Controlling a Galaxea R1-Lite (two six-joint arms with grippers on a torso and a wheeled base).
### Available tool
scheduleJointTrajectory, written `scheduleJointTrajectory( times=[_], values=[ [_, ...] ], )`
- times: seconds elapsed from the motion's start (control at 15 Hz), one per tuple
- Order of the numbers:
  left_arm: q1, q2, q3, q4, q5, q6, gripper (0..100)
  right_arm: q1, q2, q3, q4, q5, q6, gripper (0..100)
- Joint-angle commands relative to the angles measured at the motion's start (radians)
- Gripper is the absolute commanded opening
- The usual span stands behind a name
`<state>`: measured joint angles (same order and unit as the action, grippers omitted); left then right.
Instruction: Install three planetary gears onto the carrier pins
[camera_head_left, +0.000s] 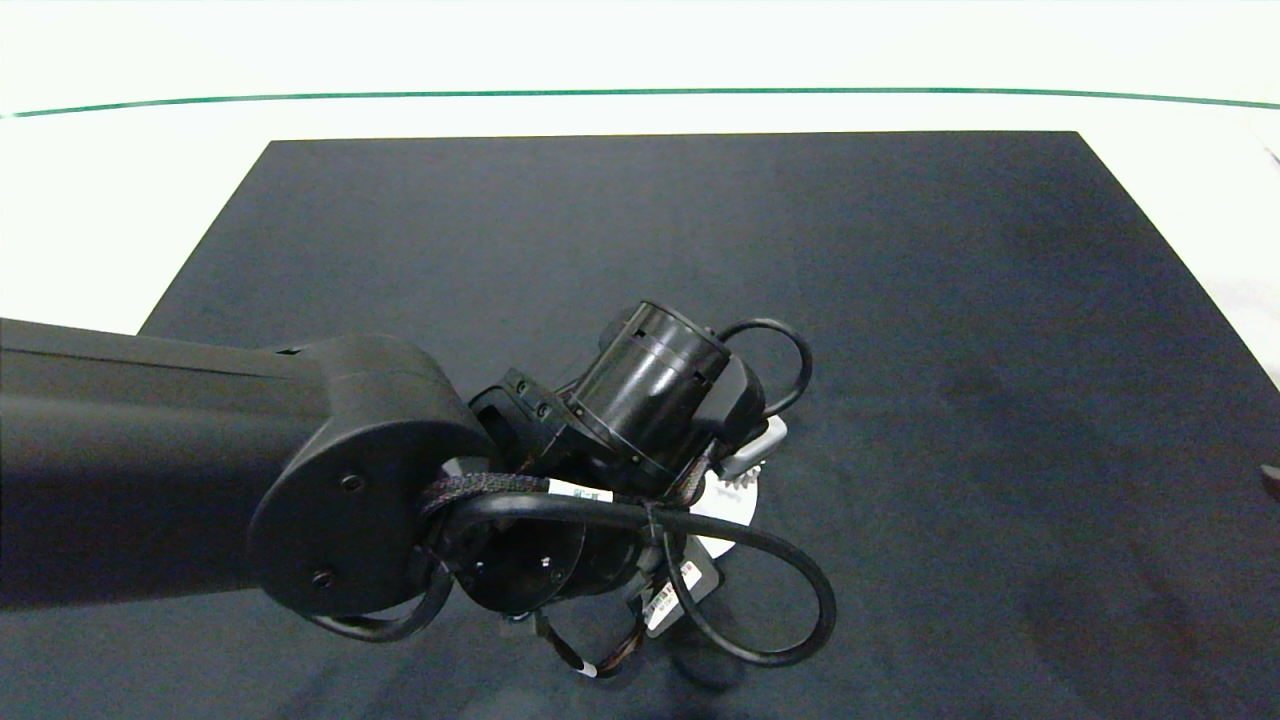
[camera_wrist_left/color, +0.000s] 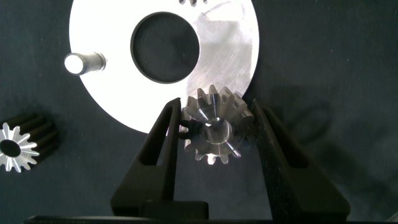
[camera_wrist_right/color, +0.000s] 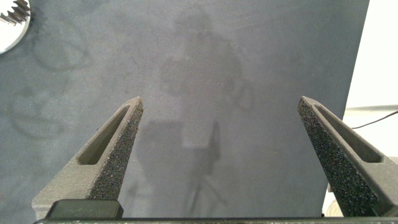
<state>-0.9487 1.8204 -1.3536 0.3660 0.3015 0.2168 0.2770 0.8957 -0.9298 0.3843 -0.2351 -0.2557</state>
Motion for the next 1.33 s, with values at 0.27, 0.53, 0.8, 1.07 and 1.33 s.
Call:
scheduleJointTrajectory(
  times=[0.27,0.53,0.8,1.07,1.33],
  values=[
    [0.002,-0.001,0.014,0.001,0.008,-0.001,25,0.001,0.002,0.002,0.001,-0.001,-0.002,100],
    [0.007,-0.003,0.027,-0.001,0.010,-0.002,25,0.001,0.000,0.002,0.001,-0.001,0.000,100],
    [0.005,0.002,0.021,-0.002,0.010,0.003,25,0.001,0.000,0.002,0.001,-0.001,-0.002,100],
    [0.002,0.007,0.019,-0.002,0.016,0.012,25,0.001,-0.001,0.000,0.001,-0.001,-0.002,100],
    [-0.001,0.013,0.016,-0.002,0.021,0.015,25,0.001,-0.001,0.000,-0.001,-0.001,-0.002,100]
  ],
)
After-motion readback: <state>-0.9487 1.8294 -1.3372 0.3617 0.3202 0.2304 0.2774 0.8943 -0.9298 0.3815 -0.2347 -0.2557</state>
